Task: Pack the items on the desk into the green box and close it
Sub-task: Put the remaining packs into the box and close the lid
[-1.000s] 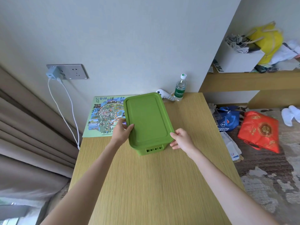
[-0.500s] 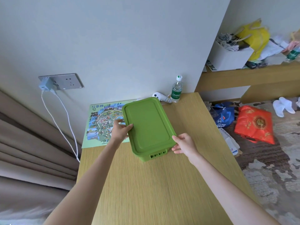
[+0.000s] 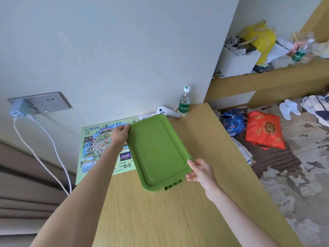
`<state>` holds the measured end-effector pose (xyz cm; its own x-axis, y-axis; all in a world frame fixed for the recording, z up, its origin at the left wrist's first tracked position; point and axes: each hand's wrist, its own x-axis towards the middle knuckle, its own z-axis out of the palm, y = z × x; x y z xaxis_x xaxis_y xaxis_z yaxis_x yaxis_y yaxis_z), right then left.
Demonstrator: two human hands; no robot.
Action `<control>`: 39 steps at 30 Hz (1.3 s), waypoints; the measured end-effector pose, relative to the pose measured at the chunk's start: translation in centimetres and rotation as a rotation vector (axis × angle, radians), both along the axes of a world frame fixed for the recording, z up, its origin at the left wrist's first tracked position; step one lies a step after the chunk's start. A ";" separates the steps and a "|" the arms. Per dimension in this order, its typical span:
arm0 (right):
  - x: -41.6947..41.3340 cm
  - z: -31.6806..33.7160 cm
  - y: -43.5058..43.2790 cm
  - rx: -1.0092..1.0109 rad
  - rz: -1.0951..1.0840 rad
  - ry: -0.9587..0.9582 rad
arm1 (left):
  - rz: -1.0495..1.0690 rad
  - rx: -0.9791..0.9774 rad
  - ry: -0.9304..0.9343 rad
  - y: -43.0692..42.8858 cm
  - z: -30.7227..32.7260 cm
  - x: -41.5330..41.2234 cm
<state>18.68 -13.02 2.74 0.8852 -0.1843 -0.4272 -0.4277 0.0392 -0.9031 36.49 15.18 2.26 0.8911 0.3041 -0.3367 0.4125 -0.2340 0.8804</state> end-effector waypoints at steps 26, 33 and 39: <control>1.7 1.4 -2.7 -0.414 -0.021 -0.097 | -0.063 0.113 0.147 1.3 2.3 -16.8; 1.7 0.6 -3.3 -0.498 0.148 -0.109 | -0.010 -0.034 0.216 0.9 0.4 -23.7; 2.9 0.5 -3.6 -0.570 0.263 -0.144 | -0.084 -0.028 0.258 0.4 0.6 -26.3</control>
